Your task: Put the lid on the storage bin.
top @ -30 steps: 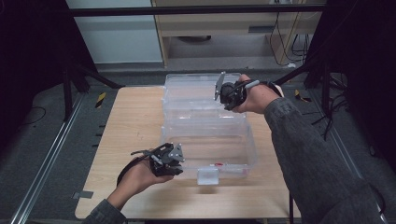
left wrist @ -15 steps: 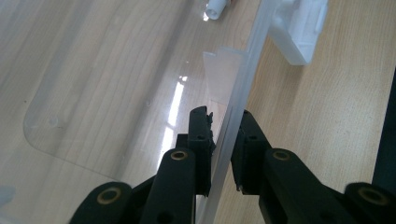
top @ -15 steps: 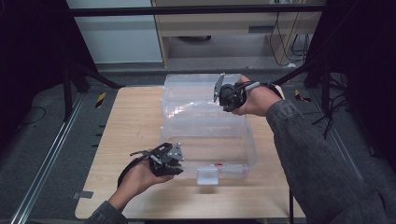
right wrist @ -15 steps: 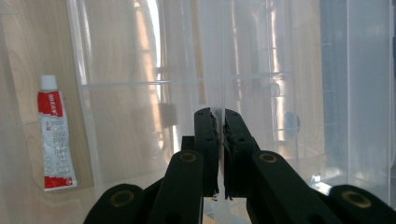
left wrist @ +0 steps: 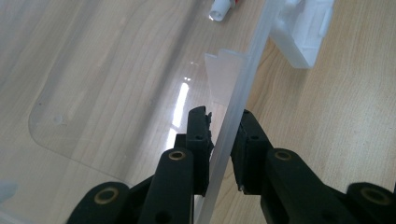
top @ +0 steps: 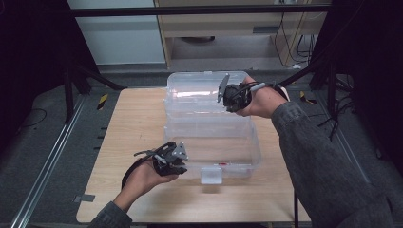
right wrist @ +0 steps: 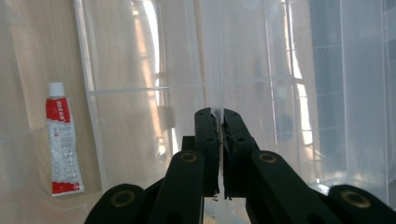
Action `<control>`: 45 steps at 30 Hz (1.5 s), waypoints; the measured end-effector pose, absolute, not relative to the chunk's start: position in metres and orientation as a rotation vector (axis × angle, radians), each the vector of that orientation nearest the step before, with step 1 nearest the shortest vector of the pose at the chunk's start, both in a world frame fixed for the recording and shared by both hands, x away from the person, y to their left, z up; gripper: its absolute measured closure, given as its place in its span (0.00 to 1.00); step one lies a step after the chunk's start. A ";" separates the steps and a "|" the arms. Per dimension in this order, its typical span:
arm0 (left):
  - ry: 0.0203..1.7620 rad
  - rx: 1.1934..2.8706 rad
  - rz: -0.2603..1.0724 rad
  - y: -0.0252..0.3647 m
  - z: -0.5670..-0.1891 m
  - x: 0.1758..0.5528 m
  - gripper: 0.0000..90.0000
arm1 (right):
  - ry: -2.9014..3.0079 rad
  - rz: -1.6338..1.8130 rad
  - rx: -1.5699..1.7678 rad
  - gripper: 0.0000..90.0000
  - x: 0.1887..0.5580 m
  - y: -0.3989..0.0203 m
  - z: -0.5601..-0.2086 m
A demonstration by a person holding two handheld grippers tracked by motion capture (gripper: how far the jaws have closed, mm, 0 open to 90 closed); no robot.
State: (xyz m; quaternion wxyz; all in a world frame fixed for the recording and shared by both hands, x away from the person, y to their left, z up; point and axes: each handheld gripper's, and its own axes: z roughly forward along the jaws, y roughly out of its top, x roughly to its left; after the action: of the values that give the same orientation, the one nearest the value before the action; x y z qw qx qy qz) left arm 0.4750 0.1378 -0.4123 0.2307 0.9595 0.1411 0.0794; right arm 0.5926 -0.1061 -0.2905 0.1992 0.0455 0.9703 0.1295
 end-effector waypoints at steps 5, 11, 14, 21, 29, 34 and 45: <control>0.393 2.637 0.229 0.137 -0.413 0.474 0.86 | 2.716 0.366 0.109 0.97 0.583 -0.106 -0.288; 0.390 2.632 0.232 0.137 -0.413 0.474 0.86 | 2.700 0.369 0.080 0.97 0.568 -0.106 -0.288; 0.389 2.633 0.237 0.137 -0.413 0.473 0.86 | 2.687 0.367 0.064 0.97 0.560 -0.106 -0.288; 0.391 2.626 0.245 0.137 -0.414 0.472 0.85 | 2.649 0.366 0.045 0.97 0.543 -0.106 -0.291; 0.390 2.624 0.251 0.138 -0.414 0.472 0.85 | 2.634 0.374 0.036 0.96 0.523 -0.108 -0.296; 0.485 2.594 0.233 0.137 -0.416 0.466 0.84 | 2.637 0.397 0.039 0.96 0.515 -0.112 -0.300; 0.429 2.592 0.285 0.138 -0.416 0.467 0.83 | 2.614 0.399 0.001 0.94 0.503 -0.115 -0.306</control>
State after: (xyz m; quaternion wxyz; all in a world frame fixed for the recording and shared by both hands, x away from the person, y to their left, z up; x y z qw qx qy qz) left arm 0.4668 0.1381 -0.4161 0.2467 0.9505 0.1572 0.1045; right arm 0.5035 -0.1148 -0.3059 0.2460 0.0003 0.9582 0.1462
